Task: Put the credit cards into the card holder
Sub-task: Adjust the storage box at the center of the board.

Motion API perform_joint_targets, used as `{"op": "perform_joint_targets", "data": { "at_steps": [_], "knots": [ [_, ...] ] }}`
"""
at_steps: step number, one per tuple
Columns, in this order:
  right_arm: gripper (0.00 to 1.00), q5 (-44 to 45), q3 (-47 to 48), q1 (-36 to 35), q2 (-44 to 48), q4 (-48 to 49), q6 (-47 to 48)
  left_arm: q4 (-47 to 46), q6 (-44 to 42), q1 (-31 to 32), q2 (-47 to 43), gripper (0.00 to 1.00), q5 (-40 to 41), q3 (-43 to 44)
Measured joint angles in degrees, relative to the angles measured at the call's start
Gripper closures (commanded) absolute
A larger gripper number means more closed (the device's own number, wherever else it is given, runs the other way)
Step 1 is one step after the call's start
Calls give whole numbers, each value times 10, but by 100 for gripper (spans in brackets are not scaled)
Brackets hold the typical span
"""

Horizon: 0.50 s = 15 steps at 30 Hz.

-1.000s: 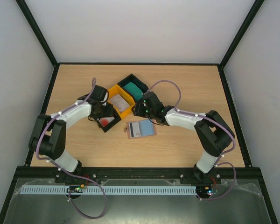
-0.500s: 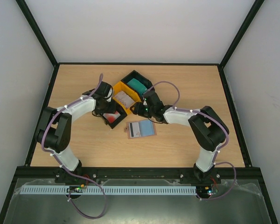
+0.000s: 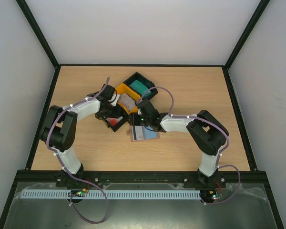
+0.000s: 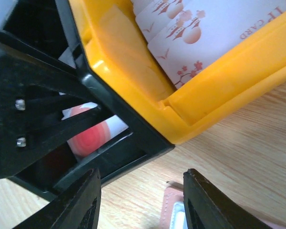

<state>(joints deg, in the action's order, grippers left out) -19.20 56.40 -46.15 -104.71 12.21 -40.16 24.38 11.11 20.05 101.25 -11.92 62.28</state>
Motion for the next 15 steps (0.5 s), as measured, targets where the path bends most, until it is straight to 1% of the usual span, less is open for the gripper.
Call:
{"op": "perform_joint_targets", "data": {
  "at_steps": [3,6,9,15],
  "knots": [
    [53,13,0,0,-7,-2,14,9,-8,0,4,57,6,10],
    [53,23,1,0,-16,-5,30,15,-17,0,9,57,20,15],
    [53,30,4,0,-26,-11,43,24,-24,2,10,60,30,19],
    [53,33,10,-1,-41,-20,59,44,-43,7,23,71,35,34]
  ]
}}
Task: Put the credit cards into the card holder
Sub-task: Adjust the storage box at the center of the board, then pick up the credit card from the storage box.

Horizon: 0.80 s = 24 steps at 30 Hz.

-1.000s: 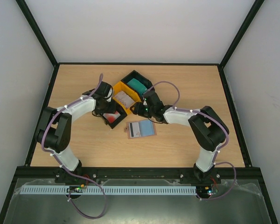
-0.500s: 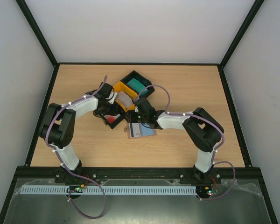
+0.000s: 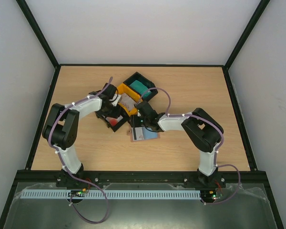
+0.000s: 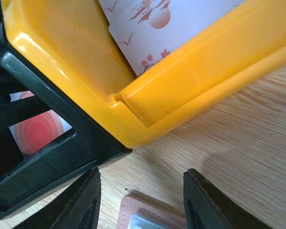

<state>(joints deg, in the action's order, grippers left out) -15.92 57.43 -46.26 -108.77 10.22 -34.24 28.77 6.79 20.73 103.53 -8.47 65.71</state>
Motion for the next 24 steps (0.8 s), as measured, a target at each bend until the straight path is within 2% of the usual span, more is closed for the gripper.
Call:
{"op": "perform_joint_targets", "data": {
  "at_steps": [12,24],
  "knots": [
    [53,-16,51,-6,-26,-11,6,19,-1,-5,-3,79,-23,9],
    [54,-13,57,-10,-35,-9,-3,47,5,8,-43,77,-85,12]
  ]
}}
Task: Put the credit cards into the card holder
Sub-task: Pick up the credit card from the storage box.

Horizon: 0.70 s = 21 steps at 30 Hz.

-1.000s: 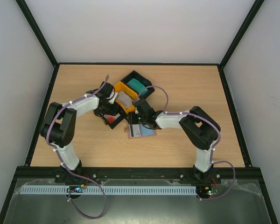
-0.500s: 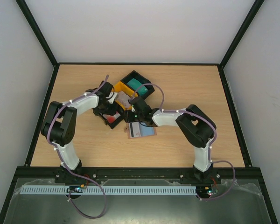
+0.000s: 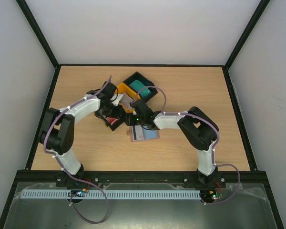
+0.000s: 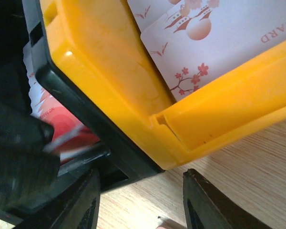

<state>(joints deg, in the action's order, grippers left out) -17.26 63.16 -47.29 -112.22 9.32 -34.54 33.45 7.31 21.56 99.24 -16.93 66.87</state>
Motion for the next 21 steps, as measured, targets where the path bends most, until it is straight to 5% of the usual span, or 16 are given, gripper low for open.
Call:
{"op": "perform_joint_targets", "data": {
  "at_steps": [15,21],
  "knots": [
    [54,30,5,-2,-4,-1,-13,43,-7,8,-6,57,-11,21],
    [54,35,5,-2,-4,-2,-16,38,-14,8,-18,33,8,39]
  ]
}}
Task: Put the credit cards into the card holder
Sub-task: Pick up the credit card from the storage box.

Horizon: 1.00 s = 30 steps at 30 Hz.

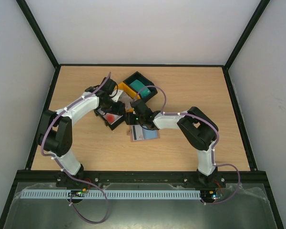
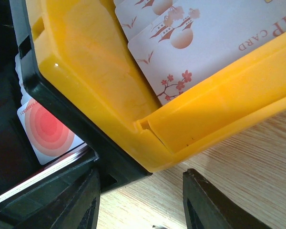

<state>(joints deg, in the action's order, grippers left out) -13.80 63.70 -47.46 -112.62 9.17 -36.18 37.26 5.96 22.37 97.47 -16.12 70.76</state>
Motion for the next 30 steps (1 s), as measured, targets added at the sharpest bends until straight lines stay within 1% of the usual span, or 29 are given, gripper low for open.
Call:
{"op": "perform_joint_targets", "data": {
  "at_steps": [5,14,18,20,30],
  "knots": [
    [54,5,0,0,0,0,-7,-7,-8,2,0,35,45,-15],
    [55,13,-2,0,0,1,-22,-6,-19,29,30,41,68,-42],
    [55,14,-5,2,0,5,-28,-11,-25,41,44,52,85,-42],
    [55,14,-7,2,1,8,-31,-11,-26,47,45,54,93,-43],
    [56,14,-10,3,1,12,-39,-9,-26,57,32,58,108,-48]
  ]
}}
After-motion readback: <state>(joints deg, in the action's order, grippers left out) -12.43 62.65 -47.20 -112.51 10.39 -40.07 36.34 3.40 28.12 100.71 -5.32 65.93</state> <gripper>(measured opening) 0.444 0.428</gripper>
